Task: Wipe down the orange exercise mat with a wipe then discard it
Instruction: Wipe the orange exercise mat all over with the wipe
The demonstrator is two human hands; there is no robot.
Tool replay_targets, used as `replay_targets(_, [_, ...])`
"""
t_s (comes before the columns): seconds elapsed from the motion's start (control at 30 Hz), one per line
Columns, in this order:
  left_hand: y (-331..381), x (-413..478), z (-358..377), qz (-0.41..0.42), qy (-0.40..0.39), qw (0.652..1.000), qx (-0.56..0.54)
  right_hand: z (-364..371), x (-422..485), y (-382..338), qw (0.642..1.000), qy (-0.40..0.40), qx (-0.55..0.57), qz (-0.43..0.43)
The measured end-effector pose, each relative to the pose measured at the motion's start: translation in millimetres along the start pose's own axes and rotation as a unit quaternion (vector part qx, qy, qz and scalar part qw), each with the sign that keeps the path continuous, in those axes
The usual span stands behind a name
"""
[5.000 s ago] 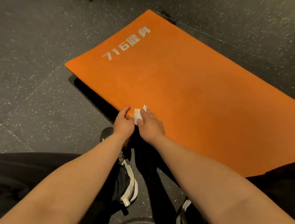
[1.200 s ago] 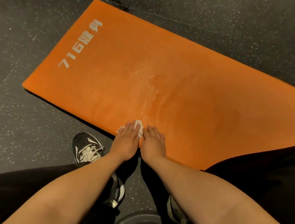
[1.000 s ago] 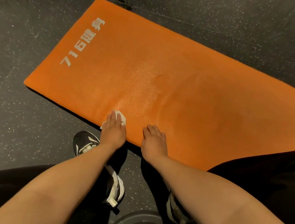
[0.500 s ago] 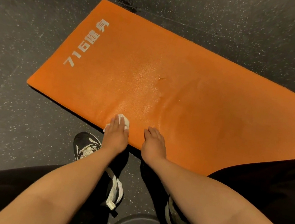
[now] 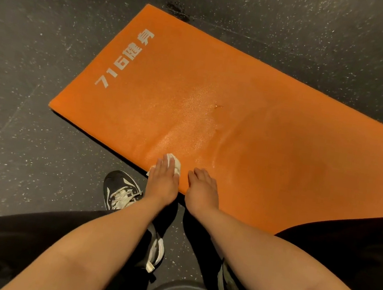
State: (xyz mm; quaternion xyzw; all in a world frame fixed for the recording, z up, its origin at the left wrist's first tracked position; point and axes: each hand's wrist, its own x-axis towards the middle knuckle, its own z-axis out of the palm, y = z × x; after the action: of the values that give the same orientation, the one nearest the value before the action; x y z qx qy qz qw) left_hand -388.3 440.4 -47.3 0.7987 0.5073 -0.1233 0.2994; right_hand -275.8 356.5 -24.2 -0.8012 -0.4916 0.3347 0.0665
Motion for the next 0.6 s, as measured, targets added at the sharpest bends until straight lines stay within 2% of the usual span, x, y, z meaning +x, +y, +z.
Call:
replay_targets(0.17, [10.4,-20.2,16.0,0.120,-0.029,0.992,0.007,-0.9,4.3,0.9,0.999,0.020,0.046,0.006])
replay_targets(0.23, [2.8,-10.2,9.4,0.107,-0.030,0.994,0.018,-0.5,6.5,4.2,1.000,-0.004,0.028,-0.002])
replay_targets(0.33, [-12.9,10.1,-7.4,0.010,-0.004,1.000,0.003,-0.2,8.0,5.1,1.000,-0.024,0.008,0.001])
replay_targets(0.4, [-18.6,15.5,-11.3,-0.023,-0.010,1.000,-0.005,-1.5,7.6,4.7,1.000,-0.026,0.016,0.002])
replay_targets(0.5, [-6.8,2.1,1.4,0.013,-0.020,1.000,0.010,-5.0,5.3,10.5,0.998,-0.010,0.053,0.029])
replay_targets(0.6, [14.5,-19.6,21.4,0.074,-0.033,0.997,0.017,-5.9,-0.1,22.6,0.995,0.030,0.034,0.088])
